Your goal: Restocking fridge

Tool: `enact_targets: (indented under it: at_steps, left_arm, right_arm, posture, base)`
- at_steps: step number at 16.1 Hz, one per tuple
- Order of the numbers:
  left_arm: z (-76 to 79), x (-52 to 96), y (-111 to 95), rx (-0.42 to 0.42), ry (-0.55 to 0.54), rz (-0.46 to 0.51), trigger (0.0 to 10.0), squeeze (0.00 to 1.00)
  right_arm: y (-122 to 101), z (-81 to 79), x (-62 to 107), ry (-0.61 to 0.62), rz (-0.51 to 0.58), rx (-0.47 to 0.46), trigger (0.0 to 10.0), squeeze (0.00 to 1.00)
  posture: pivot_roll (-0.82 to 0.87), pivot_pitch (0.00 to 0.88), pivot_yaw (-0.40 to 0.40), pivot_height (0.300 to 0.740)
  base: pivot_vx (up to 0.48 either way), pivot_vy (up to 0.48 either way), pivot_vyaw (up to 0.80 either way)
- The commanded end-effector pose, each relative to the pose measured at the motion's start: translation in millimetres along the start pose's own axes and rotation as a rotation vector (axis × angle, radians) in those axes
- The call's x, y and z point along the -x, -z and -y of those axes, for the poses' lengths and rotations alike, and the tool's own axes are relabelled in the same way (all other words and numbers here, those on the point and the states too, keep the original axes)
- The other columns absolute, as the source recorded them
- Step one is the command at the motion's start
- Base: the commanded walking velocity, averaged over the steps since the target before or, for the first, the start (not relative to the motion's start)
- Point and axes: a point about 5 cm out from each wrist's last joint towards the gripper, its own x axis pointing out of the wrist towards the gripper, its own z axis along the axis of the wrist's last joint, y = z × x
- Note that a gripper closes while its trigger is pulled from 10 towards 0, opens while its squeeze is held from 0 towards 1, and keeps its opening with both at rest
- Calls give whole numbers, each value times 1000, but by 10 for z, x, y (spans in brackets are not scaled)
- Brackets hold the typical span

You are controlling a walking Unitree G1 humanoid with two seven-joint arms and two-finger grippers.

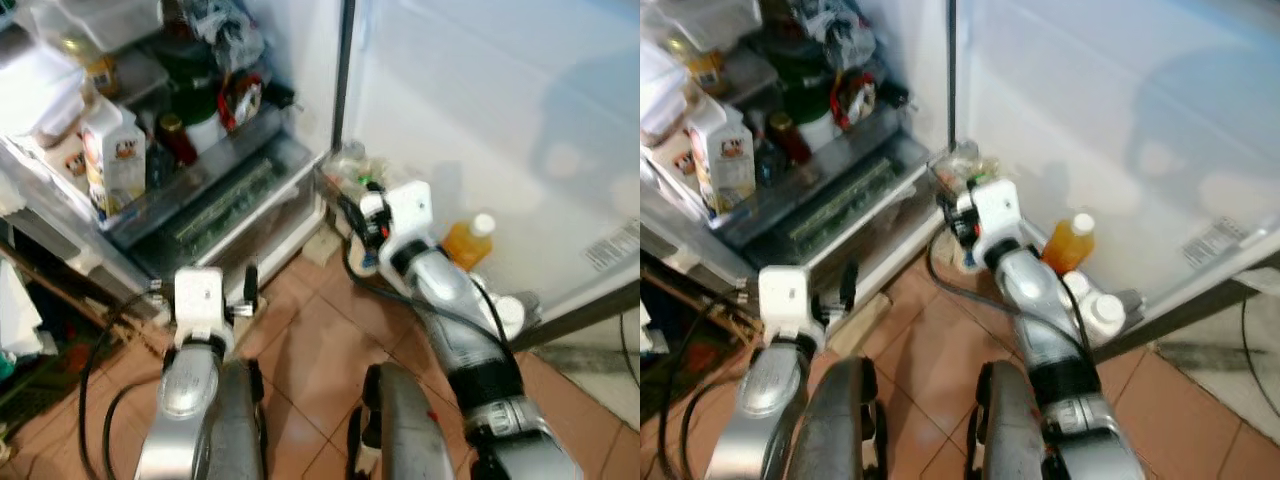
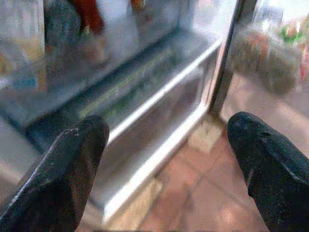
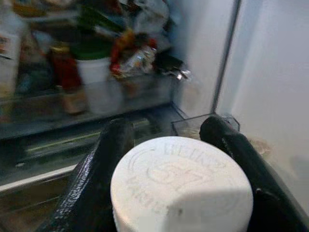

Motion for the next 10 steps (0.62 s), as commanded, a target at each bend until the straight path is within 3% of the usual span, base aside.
enact_targets:
  at_steps: [1,4,5,10]
  left_arm:
    - [-25,104,9,-12,0,-27,10000,0]
    - [-77,258,-39,-10,-21,-37,10000,0]
    - [-82,309,-59,-10,-18,-41,10000,0]
    - [-66,382,-93,-10,-1,-70,10000,0]
  right_arm:
    - [10,81,-16,65,11,22,10000,0]
    - [-28,238,-107,181,36,51,10000,0]
    - [-53,319,-127,241,29,103,10000,0]
    - [-116,665,-58,415,68,166,10000,0]
  posture:
    - [155,316,-11,630]
    - [195,354,-2,630]
    - [203,365,3,630]
    - [205,386,17,630]
  base:
    - [0,0,0]
    - [0,0,0]
    - [0,0,0]
    - [0,0,0]
